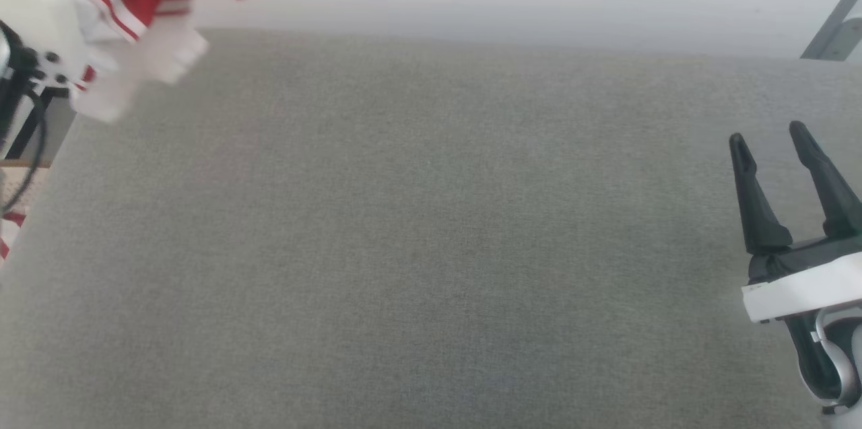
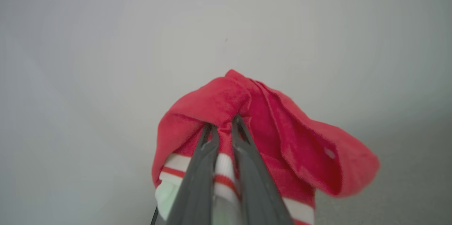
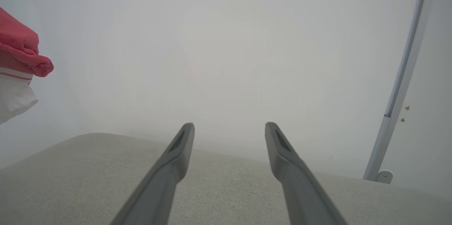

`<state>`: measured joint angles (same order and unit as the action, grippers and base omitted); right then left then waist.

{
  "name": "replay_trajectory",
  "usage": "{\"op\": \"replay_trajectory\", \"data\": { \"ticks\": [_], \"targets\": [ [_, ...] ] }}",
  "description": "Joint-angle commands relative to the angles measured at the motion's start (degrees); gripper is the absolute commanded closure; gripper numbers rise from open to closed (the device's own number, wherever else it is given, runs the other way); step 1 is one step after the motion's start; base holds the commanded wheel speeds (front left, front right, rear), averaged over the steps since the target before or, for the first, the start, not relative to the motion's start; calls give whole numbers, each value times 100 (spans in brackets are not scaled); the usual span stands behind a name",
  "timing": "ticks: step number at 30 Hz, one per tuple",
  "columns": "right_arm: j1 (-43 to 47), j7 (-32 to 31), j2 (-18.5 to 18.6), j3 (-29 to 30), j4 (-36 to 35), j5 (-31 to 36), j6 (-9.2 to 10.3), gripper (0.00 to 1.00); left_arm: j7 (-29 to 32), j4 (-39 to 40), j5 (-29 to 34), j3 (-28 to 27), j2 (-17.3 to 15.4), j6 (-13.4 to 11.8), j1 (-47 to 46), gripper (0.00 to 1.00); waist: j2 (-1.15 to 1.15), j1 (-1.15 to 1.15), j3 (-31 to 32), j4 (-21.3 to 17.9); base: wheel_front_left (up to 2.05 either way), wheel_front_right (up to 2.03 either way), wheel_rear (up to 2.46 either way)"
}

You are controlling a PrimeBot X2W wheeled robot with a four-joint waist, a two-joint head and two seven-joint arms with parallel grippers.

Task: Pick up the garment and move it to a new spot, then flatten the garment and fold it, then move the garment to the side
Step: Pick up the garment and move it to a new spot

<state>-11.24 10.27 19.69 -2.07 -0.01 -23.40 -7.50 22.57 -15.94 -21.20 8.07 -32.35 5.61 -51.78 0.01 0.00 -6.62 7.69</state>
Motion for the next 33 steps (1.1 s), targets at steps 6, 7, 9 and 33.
{"op": "replay_trajectory", "data": {
  "ticks": [6,7,9,33],
  "targets": [
    [58,68,-119,256,86,187,2,0,584,1181,-188,118,112,-204,517,100,-1,0,129,-261,0,0,0],
    [50,75,-136,298,110,210,2,0,670,1342,-191,148,135,-241,595,100,-1,0,138,-318,0,0,0],
    [44,83,-171,368,159,262,2,0,812,1645,-210,209,179,-291,734,100,-1,0,154,-449,0,0,0],
    [29,373,-456,629,833,243,1,0,1182,1568,-304,1433,1250,-788,2198,100,-1,0,-44,-1832,0,0,0]
  ]
}}
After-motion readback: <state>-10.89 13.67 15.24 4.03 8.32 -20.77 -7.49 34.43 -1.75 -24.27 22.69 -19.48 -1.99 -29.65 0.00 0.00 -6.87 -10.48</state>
